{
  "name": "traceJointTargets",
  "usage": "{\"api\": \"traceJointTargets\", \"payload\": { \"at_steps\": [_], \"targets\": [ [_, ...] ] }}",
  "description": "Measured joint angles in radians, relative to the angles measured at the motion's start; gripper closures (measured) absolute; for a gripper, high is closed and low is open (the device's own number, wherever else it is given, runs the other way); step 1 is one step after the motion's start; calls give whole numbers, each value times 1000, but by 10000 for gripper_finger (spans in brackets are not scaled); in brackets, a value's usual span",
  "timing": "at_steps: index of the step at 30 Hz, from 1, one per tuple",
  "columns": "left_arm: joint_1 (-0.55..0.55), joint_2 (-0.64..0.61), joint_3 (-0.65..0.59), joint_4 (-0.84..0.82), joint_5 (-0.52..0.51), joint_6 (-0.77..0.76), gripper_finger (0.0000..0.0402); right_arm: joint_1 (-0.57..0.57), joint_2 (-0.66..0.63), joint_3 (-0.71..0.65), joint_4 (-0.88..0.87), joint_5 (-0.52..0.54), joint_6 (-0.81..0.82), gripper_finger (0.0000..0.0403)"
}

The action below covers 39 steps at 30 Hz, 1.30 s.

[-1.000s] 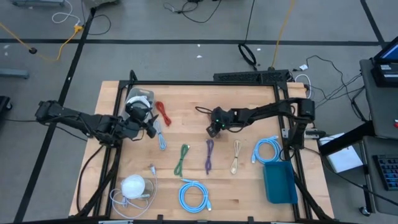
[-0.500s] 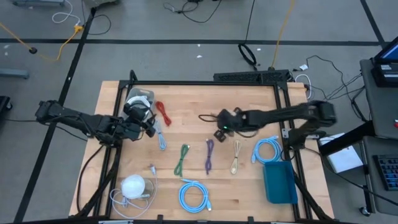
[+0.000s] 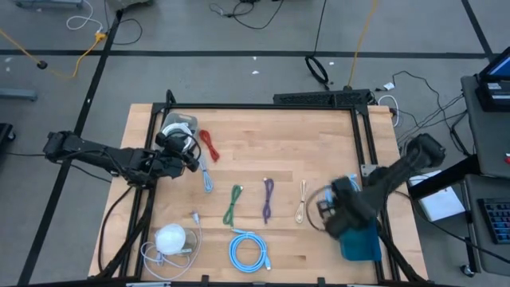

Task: Pick & Place USB Port
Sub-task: Put the pink USB cable into the blue basket

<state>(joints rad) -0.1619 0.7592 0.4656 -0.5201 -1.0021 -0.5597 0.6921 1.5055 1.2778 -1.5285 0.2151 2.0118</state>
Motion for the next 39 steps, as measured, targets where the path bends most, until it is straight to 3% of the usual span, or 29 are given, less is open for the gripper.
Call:
{"api": "traceJointTargets", "payload": {
  "at_steps": [3, 7, 13, 16, 20, 28, 39],
  "targets": [
    [-1, 0, 0, 1, 2, 0, 190, 88, 61, 21, -31, -167, 158, 402],
    [-1, 0, 0, 0, -19, 9, 190, 130, 144, 99, -41, -268, 206, 402],
    [-1, 0, 0, 3, -39, 31, 190, 128, 258, 173, -42, -271, 203, 402],
    [-1, 0, 0, 7, -43, 45, 190, 145, 286, 173, -43, -323, 210, 402],
    [-1, 0, 0, 24, -45, 62, 190, 169, 296, 171, -43, -396, 221, 402],
    [-1, 0, 0, 54, -45, 91, 190, 190, 300, 141, -43, -403, 216, 402],
    [-1, 0, 0, 54, -45, 90, 190, 226, 300, 37, -43, -463, 199, 353]
  ]
}}
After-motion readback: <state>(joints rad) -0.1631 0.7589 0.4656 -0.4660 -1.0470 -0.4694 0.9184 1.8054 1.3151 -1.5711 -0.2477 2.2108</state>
